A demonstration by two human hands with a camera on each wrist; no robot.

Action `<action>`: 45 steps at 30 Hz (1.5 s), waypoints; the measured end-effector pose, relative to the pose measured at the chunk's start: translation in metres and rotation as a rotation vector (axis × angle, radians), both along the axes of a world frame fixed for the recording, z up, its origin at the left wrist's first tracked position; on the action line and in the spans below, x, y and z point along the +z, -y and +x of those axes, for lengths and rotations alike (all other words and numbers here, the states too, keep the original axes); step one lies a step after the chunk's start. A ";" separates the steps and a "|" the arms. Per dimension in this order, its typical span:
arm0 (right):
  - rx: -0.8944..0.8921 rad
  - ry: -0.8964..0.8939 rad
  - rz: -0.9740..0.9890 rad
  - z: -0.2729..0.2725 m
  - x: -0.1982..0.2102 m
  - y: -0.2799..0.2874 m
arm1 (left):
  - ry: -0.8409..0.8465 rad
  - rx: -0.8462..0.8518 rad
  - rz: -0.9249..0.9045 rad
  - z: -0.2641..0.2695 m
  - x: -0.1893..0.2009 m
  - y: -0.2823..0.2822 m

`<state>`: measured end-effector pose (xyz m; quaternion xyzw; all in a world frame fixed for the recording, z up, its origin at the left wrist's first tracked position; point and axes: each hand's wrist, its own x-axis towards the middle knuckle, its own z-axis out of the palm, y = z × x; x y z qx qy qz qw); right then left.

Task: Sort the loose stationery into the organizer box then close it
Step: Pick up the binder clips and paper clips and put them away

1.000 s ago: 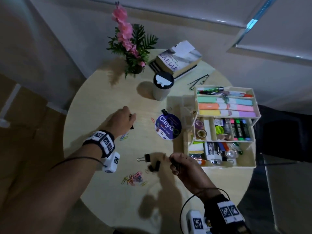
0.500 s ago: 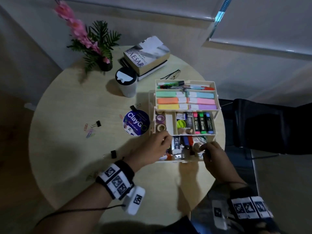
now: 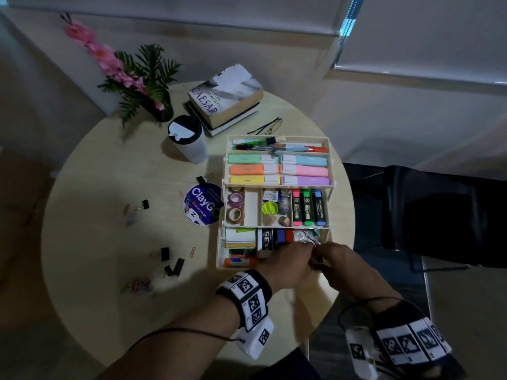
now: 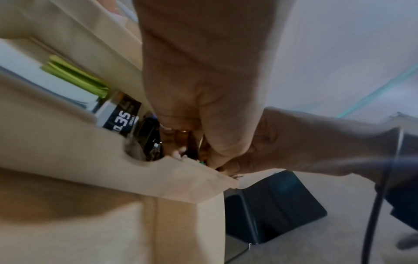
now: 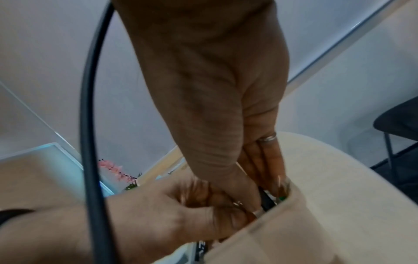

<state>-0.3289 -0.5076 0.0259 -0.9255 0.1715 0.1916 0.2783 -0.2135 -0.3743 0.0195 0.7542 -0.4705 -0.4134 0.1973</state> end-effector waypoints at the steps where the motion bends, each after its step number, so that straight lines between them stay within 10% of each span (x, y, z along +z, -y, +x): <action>1: -0.001 -0.016 -0.015 0.001 0.002 -0.002 | -0.025 0.007 -0.003 0.002 0.001 -0.003; 12: 0.075 0.043 -0.034 0.134 0.107 -0.118 | -0.228 0.078 0.029 0.113 0.058 -0.138; 18: -0.060 0.181 0.057 0.279 0.031 -0.196 | 0.288 0.452 0.121 0.245 0.004 -0.237; 22: -0.130 0.059 -0.042 0.326 -0.022 -0.189 | 0.347 0.370 0.143 0.292 -0.028 -0.264; 34: 0.018 0.005 -0.262 0.297 -0.063 -0.188 | 0.431 0.265 0.061 0.286 -0.056 -0.265; 45: -0.283 0.427 0.095 0.224 -0.029 -0.235 | 0.287 0.006 -0.041 0.231 -0.056 -0.302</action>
